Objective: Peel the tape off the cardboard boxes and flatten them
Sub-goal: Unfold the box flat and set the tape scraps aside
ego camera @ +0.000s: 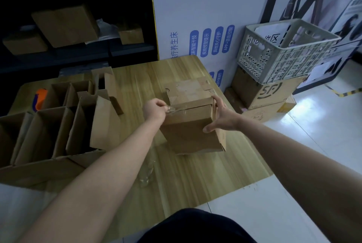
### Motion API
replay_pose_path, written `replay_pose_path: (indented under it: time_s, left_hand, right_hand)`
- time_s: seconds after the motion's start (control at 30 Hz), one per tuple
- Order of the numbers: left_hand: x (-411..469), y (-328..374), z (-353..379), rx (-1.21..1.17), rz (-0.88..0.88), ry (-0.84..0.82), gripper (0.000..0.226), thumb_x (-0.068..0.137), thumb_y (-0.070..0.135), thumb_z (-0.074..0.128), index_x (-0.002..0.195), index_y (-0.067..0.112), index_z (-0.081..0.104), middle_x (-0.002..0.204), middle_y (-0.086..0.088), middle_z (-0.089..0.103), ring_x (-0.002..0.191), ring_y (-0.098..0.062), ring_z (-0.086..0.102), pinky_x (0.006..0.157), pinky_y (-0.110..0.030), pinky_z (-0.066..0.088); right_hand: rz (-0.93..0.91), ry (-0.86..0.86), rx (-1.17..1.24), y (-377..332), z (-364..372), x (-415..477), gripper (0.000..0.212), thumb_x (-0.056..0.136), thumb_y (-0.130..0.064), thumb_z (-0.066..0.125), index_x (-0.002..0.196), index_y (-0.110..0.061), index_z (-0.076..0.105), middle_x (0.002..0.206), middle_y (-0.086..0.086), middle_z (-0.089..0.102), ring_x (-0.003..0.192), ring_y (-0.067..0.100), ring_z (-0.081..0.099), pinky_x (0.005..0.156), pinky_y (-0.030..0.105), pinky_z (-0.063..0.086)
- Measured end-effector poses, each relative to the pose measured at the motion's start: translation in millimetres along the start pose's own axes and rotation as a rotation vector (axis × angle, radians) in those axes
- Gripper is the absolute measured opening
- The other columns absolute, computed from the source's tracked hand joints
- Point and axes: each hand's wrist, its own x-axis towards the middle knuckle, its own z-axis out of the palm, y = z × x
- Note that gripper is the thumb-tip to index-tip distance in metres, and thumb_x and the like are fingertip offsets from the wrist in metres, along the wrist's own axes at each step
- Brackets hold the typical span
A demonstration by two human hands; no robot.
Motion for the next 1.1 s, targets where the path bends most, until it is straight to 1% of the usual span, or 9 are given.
replay_pose_path:
  time_s: [0.2, 0.3, 0.37, 0.43, 0.6, 0.73, 0.83, 0.97, 1.1]
  left_hand:
    - [-26, 15, 25, 0.153, 0.245, -0.207, 0.018, 0.092, 0.006, 0.053, 0.096, 0.006, 0.071, 0.095, -0.004, 0.068, 0.094, -0.019, 0.06, 0.08, -0.023, 0.044]
    - [-36, 20, 37, 0.231, 0.272, -0.355, 0.032, 0.09, 0.037, 0.053, 0.089, 0.007, 0.064, 0.086, -0.003, 0.066, 0.084, -0.023, 0.061, 0.065, -0.027, 0.045]
    - [-41, 26, 50, 0.401, 0.294, -0.391, 0.066, 0.077, 0.064, 0.058, 0.111, 0.007, 0.058, 0.11, -0.005, 0.061, 0.103, -0.024, 0.057, 0.081, -0.034, 0.048]
    - [-47, 29, 64, 0.62, 0.366, -0.37, 0.087, 0.07, 0.066, 0.066, 0.129, 0.006, 0.045, 0.13, -0.009, 0.05, 0.12, -0.027, 0.046, 0.098, -0.038, 0.04]
    - [-42, 27, 64, 0.369, 0.317, -0.306, 0.022, 0.076, 0.012, 0.074, 0.091, 0.011, 0.059, 0.093, -0.004, 0.059, 0.093, -0.021, 0.056, 0.076, -0.027, 0.043]
    - [-29, 17, 42, 0.014, 0.038, -0.247, 0.023, 0.072, -0.014, 0.065, 0.07, 0.009, 0.064, 0.075, -0.004, 0.065, 0.068, -0.016, 0.059, 0.061, -0.021, 0.048]
    - [-16, -5, 27, -0.165, -0.203, -0.094, 0.026, 0.076, -0.012, 0.064, 0.07, 0.013, 0.063, 0.077, -0.003, 0.065, 0.069, -0.016, 0.06, 0.06, -0.022, 0.049]
    - [4, -36, 0, -0.283, -0.459, 0.165, 0.029, 0.076, -0.003, 0.074, 0.1, 0.005, 0.06, 0.1, -0.013, 0.066, 0.079, -0.022, 0.064, 0.07, -0.029, 0.053]
    - [-4, -28, 7, -0.183, -0.248, 0.115, 0.02, 0.079, 0.001, 0.07, 0.077, 0.016, 0.058, 0.093, -0.007, 0.068, 0.081, -0.02, 0.063, 0.068, -0.026, 0.049]
  right_hand:
    - [-0.119, -0.031, -0.555, -17, -17, 1, 0.126, 0.06, -0.054, 0.079, 0.151, -0.024, -0.001, 0.158, -0.001, 0.0, 0.145, 0.028, 0.001, 0.114, 0.051, 0.001]
    - [-0.056, -0.121, -0.728, -10, -5, 1, 0.121, 0.059, -0.061, 0.076, 0.151, -0.022, 0.008, 0.157, 0.001, 0.012, 0.144, 0.024, 0.006, 0.115, 0.048, 0.001]
    - [-0.039, -0.141, -0.737, 0, 4, -1, 0.125, 0.058, -0.064, 0.076, 0.152, -0.022, 0.006, 0.158, 0.0, 0.011, 0.145, 0.022, 0.005, 0.116, 0.045, 0.001]
    - [-0.053, -0.146, -0.708, 10, 8, -3, 0.13, 0.056, -0.066, 0.076, 0.152, -0.021, 0.002, 0.158, 0.0, 0.009, 0.145, 0.022, 0.005, 0.117, 0.042, 0.0]
    - [-0.055, -0.112, -0.53, 19, 2, -5, 0.13, 0.05, -0.059, 0.083, 0.15, -0.026, 0.007, 0.153, 0.0, 0.023, 0.14, 0.027, 0.016, 0.115, 0.041, 0.013]
    - [-0.049, -0.108, -0.466, 21, 1, -5, 0.129, 0.048, -0.055, 0.085, 0.148, -0.03, 0.008, 0.147, 0.0, 0.031, 0.134, 0.026, 0.024, 0.11, 0.045, 0.024]
    - [-0.04, -0.115, -0.452, 20, 1, -4, 0.126, 0.048, -0.055, 0.085, 0.147, -0.033, 0.01, 0.145, -0.001, 0.032, 0.133, 0.026, 0.025, 0.108, 0.048, 0.027]
    - [-0.022, -0.133, -0.436, 19, 2, -3, 0.121, 0.05, -0.054, 0.085, 0.145, -0.034, 0.012, 0.143, -0.002, 0.031, 0.134, 0.029, 0.023, 0.108, 0.052, 0.03]
    - [-0.02, -0.185, -0.519, 9, 2, 1, 0.122, 0.05, -0.054, 0.084, 0.147, -0.031, 0.013, 0.144, -0.001, 0.027, 0.134, 0.031, 0.023, 0.109, 0.052, 0.027]
